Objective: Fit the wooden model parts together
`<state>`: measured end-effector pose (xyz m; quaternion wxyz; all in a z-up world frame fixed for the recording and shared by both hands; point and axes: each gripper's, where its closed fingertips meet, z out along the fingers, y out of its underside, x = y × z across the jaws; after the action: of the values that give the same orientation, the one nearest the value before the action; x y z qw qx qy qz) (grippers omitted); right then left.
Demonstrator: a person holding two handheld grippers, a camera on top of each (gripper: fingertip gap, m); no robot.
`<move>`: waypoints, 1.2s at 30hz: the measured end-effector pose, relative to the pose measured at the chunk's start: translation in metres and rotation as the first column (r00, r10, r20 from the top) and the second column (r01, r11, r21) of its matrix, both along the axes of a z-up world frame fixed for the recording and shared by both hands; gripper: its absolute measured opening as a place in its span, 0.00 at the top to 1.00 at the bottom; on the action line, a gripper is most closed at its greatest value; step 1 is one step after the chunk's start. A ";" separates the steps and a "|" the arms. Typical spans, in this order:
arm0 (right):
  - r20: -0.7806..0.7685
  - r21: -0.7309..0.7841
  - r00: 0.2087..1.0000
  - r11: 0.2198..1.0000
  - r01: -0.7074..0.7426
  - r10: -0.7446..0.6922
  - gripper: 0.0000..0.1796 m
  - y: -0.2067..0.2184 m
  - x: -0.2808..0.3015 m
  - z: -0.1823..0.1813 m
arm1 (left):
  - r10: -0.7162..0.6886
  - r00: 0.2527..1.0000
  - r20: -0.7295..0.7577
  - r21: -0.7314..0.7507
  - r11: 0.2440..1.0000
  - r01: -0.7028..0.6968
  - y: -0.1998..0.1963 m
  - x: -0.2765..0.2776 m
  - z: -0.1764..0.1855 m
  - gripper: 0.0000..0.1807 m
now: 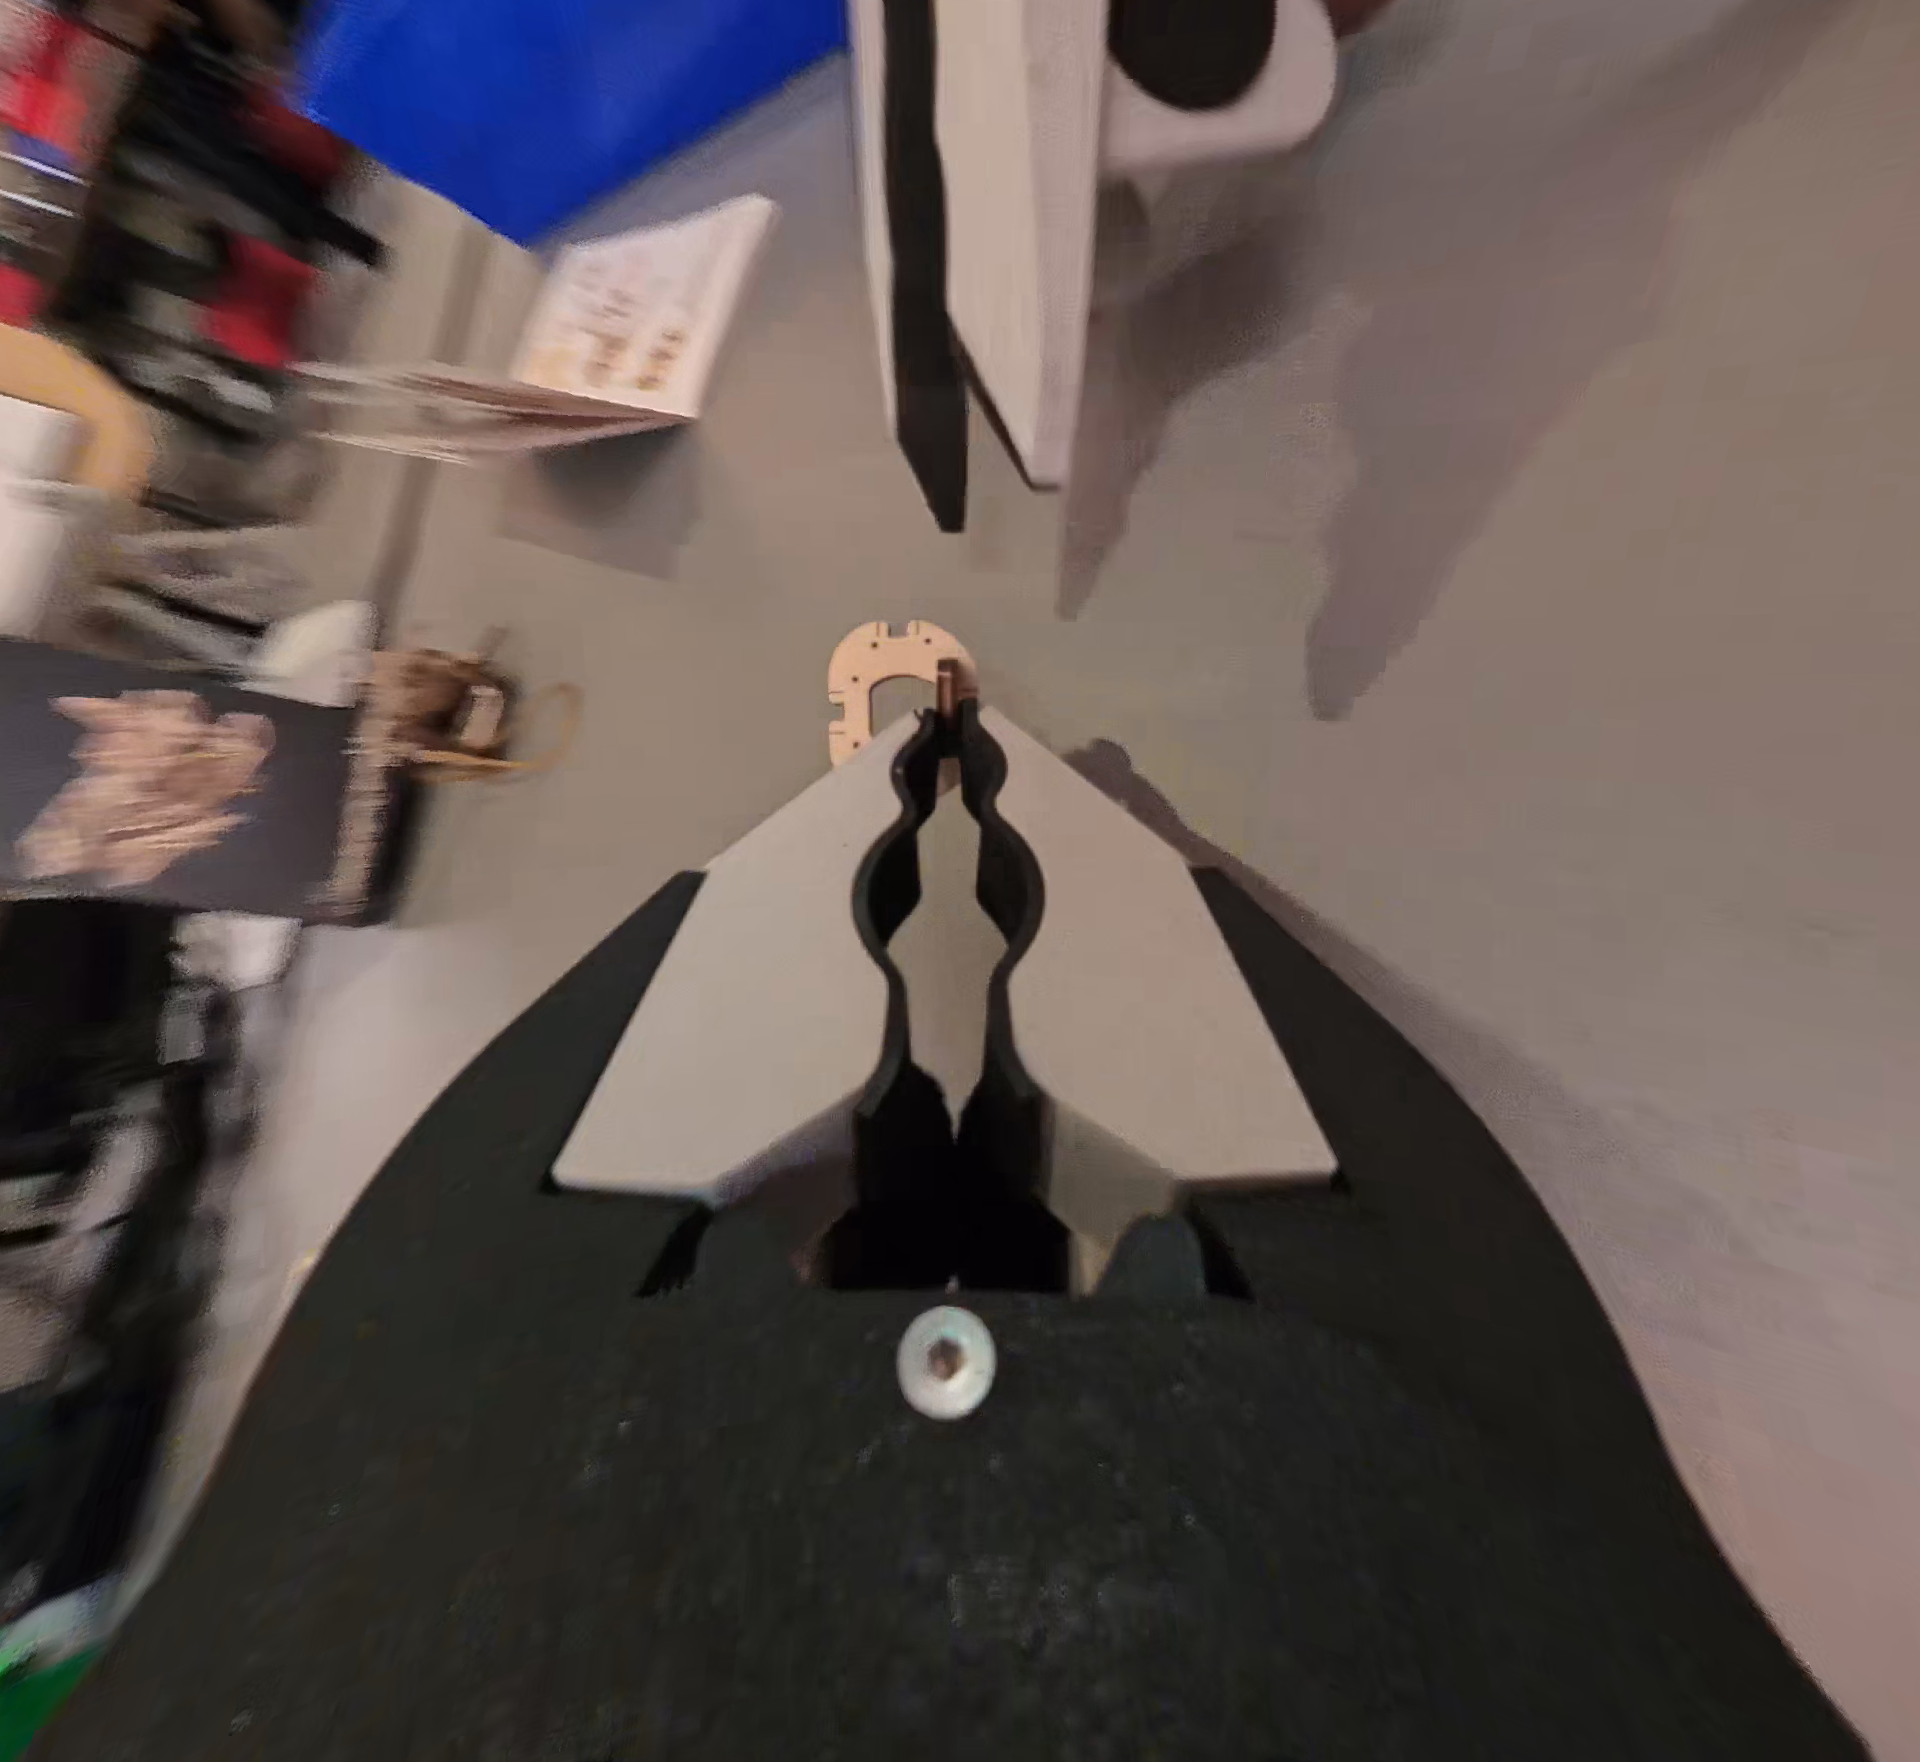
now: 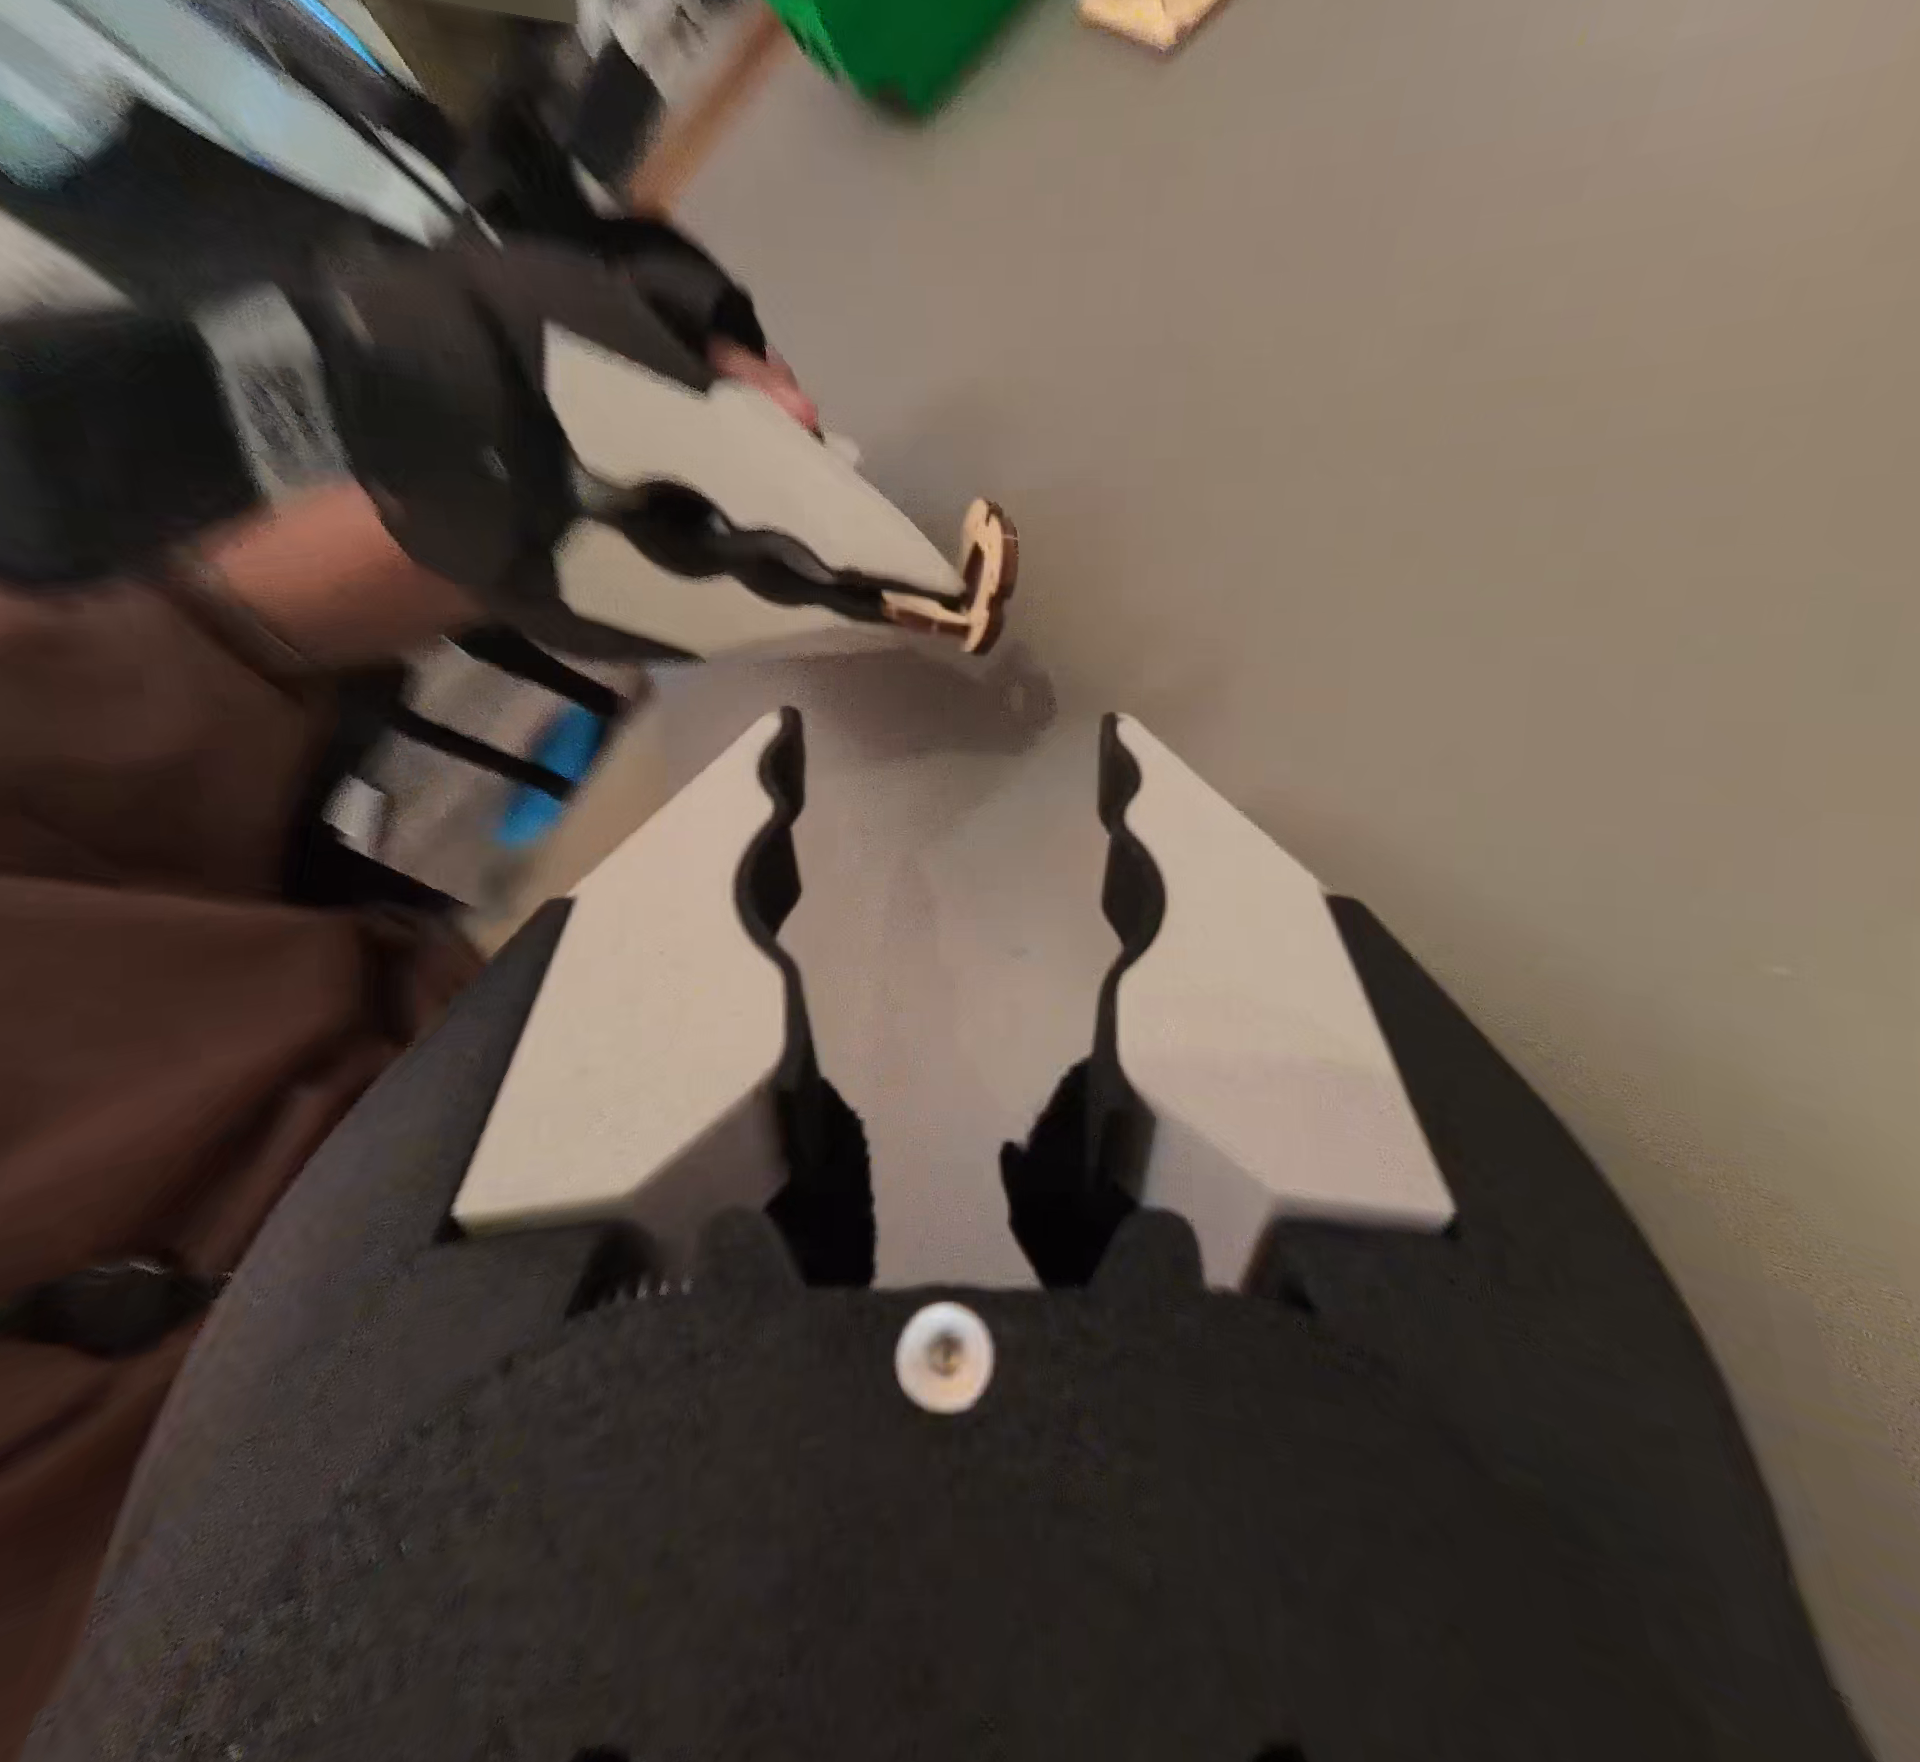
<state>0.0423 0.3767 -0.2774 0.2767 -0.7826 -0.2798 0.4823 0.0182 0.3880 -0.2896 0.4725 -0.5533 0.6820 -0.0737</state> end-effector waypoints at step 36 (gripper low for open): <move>-0.063 0.353 0.994 0.934 -0.056 0.084 0.89 -0.002 -0.027 0.016 | 0.071 0.991 0.113 0.567 0.815 -0.123 -0.005 0.008 0.025 0.99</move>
<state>0.0152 0.3743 -0.2616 0.4050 -0.6911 -0.3782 0.4640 0.0267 0.3826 -0.2643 0.6491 -0.4160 0.6225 0.1347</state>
